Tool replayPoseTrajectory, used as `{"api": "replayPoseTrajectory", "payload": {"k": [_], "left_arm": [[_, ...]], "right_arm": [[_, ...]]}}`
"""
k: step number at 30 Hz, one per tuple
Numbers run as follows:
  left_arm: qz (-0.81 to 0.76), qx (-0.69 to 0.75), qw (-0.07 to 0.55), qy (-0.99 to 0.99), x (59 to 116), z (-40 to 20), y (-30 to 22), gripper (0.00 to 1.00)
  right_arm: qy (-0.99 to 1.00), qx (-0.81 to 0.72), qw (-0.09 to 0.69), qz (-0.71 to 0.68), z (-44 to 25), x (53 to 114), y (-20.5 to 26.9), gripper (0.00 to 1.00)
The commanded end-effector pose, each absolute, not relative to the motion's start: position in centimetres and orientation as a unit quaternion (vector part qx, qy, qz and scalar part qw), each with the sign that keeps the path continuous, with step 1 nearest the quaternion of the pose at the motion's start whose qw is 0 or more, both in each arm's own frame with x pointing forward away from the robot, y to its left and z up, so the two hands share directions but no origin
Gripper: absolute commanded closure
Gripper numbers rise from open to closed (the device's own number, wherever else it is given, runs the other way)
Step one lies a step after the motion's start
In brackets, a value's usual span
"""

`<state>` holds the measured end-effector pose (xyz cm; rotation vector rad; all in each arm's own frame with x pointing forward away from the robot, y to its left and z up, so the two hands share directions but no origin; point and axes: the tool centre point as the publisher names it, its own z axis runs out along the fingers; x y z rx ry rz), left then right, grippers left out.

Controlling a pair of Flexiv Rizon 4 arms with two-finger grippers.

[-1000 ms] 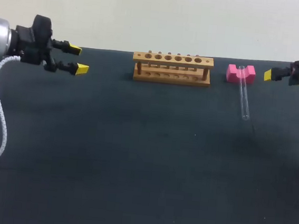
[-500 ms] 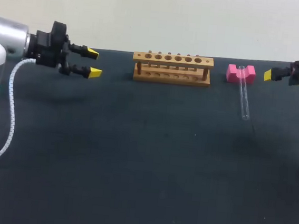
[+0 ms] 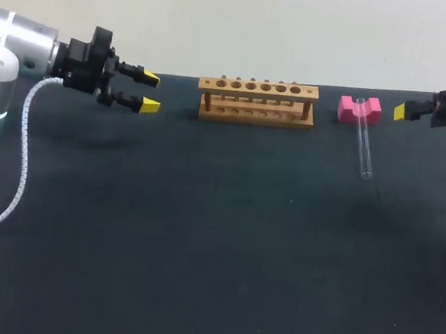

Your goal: Grasp the test tube, adjust it, and insert it.

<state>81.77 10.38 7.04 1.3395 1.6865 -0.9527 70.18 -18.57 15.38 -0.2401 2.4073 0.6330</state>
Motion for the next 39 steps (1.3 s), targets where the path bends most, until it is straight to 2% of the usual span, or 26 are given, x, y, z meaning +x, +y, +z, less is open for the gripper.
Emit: {"api": "replayPoseTrajectory", "payload": {"k": [1, 39], "left_arm": [[-0.372, 0.528, 0.379, 0.662, 82.46, 7.19, 9.78, 0.0], [-0.358, 0.522, 0.378, 0.676, 81.75, 8.13, 9.41, 0.0]], "right_arm": [[0.914, -0.091, 0.315, 0.24, 15.43, 70.19, -18.58, 0.0], [0.914, -0.091, 0.315, 0.24, 15.43, 70.19, -18.58, 0.0]]}}
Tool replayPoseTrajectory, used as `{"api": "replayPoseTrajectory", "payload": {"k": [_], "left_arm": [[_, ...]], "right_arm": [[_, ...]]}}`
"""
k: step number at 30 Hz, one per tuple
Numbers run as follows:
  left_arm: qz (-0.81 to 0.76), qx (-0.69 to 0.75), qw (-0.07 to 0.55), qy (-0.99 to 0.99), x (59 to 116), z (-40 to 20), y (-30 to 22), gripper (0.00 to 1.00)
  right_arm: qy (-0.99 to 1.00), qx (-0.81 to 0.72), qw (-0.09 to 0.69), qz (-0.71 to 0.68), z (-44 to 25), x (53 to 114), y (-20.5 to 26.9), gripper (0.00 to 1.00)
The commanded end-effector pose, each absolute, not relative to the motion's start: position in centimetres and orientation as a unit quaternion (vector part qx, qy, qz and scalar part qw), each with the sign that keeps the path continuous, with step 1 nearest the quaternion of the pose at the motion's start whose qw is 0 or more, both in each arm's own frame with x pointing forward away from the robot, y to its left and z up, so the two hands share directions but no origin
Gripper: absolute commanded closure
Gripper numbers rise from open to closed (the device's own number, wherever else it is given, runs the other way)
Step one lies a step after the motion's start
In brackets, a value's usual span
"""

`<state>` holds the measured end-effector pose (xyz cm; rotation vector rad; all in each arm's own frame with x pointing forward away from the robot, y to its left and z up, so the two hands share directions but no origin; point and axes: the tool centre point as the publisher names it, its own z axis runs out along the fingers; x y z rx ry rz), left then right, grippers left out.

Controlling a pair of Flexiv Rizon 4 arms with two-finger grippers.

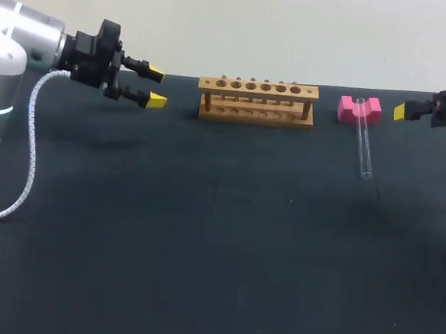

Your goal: Grasp the test tube, adjust it, and insert it.

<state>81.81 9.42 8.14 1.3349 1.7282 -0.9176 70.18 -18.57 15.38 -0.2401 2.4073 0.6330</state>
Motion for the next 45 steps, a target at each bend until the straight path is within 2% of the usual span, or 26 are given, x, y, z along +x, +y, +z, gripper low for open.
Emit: {"api": "replayPoseTrajectory", "payload": {"k": [1, 9, 19, 37, 45], "left_arm": [[-0.358, 0.522, 0.378, 0.676, 81.8, 8.1, 9.4, 0.0], [-0.358, 0.522, 0.378, 0.676, 81.8, 8.1, 9.4, 0.0], [-0.358, 0.522, 0.378, 0.676, 81.8, 8.1, 9.4, 0.0], [-0.358, 0.522, 0.378, 0.676, 81.8, 8.1, 9.4, 0.0], [-0.358, 0.522, 0.378, 0.676, 81.8, 8.1, 9.4, 0.0]], "right_arm": [[0.914, -0.091, 0.315, 0.24, 15.4, 70.2, -18.6, 0.0], [0.914, -0.091, 0.315, 0.24, 15.4, 70.2, -18.6, 0.0], [0.932, -0.08, 0.319, 0.156, 13.7, 72.0, -16.5, 0.0], [0.881, -0.083, 0.448, 0.127, 9.5, 74.5, -15.8, 0.0], [0.864, -0.063, 0.48, 0.139, 7.3, 75.8, -15.9, 0.0]]}}
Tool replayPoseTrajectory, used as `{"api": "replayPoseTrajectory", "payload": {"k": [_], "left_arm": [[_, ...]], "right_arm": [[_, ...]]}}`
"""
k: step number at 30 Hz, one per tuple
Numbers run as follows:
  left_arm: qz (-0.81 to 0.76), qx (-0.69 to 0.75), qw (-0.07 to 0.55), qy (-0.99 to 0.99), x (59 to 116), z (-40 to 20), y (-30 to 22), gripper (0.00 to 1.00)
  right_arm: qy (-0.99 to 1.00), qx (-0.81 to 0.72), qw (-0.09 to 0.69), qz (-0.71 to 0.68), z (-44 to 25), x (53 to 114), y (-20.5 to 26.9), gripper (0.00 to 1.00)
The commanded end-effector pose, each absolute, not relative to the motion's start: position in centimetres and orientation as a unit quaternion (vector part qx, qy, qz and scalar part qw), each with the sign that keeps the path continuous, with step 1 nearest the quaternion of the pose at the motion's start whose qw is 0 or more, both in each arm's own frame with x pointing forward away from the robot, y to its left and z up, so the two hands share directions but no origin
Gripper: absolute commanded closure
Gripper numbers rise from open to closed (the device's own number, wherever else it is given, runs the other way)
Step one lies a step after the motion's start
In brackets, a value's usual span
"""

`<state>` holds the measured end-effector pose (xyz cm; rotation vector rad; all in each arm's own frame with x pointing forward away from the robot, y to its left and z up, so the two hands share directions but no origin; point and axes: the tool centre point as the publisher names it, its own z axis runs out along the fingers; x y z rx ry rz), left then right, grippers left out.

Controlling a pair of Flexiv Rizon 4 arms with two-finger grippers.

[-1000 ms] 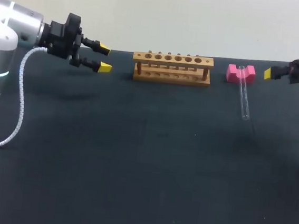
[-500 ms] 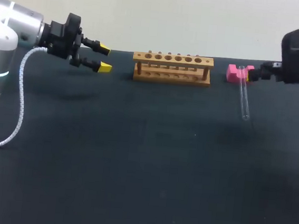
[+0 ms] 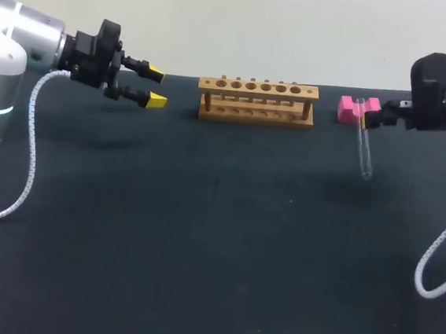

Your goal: Grasp the test tube, adjust it, and insert it.

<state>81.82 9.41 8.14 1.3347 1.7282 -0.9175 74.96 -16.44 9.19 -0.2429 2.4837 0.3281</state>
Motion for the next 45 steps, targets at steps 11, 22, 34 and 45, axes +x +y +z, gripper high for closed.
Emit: {"api": "replayPoseTrajectory", "payload": {"k": [11, 22, 34, 45], "left_arm": [[-0.358, 0.522, 0.378, 0.676, 81.8, 8.1, 9.4, 0.0], [-0.358, 0.522, 0.378, 0.676, 81.8, 8.1, 9.4, 0.0], [-0.358, 0.522, 0.378, 0.676, 81.8, 8.1, 9.4, 0.0], [-0.358, 0.522, 0.378, 0.676, 81.8, 8.1, 9.4, 0.0]], "right_arm": [[0.857, -0.037, 0.493, 0.149, 6.4, 76.3, -15.8, 0.0], [0.857, -0.037, 0.493, 0.149, 6.4, 76.3, -15.8, 0.0], [0.857, -0.037, 0.493, 0.149, 6.4, 76.3, -15.8, 0.0], [0.82, -0.027, 0.56, 0.11, 5.4, 76.9, -15.5, 0.0]]}}
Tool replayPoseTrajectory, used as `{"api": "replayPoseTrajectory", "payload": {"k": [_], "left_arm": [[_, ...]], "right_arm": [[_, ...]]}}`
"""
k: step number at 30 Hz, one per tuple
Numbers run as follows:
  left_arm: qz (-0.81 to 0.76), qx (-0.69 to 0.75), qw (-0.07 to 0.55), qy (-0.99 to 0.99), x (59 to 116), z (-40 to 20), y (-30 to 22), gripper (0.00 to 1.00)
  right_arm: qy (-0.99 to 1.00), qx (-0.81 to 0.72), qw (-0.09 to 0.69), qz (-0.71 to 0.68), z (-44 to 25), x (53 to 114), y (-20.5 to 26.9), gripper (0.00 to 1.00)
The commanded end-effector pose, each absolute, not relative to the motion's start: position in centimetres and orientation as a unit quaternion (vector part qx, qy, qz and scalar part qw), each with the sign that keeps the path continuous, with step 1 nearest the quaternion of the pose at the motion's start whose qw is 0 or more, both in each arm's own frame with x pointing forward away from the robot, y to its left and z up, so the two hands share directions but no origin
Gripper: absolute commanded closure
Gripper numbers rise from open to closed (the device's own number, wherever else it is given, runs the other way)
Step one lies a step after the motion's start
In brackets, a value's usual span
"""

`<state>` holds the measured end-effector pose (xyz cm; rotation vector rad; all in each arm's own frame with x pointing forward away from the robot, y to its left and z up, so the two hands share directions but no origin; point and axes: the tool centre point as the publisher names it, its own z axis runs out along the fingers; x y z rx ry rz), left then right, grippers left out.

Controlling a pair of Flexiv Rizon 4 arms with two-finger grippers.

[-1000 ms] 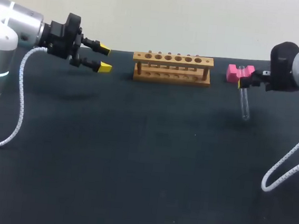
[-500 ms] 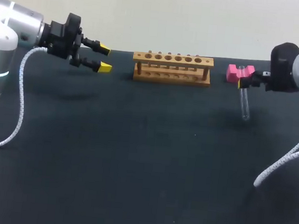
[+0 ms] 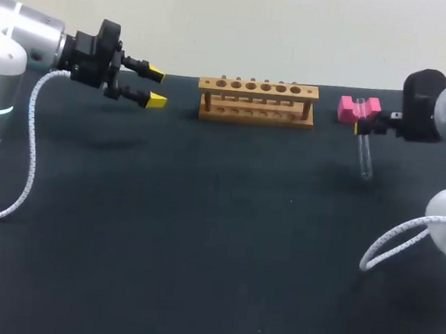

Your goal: Grasp the test tube, adjust it, and insert it.

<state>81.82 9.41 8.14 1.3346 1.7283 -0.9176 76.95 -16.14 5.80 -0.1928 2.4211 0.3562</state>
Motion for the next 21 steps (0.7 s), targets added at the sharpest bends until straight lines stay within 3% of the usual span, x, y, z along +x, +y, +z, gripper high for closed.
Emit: {"api": "replayPoseTrajectory", "payload": {"k": [1, 21], "left_arm": [[-0.358, 0.522, 0.378, 0.676, 81.8, 8.1, 9.4, 0.0], [-0.358, 0.522, 0.378, 0.676, 81.8, 8.1, 9.4, 0.0]], "right_arm": [[0.818, -0.027, 0.564, 0.109, 5.3, 76.9, -15.5, 0.0], [0.791, 0.004, 0.61, 0.051, 4.1, 78.5, -15.5, 0.0]]}}
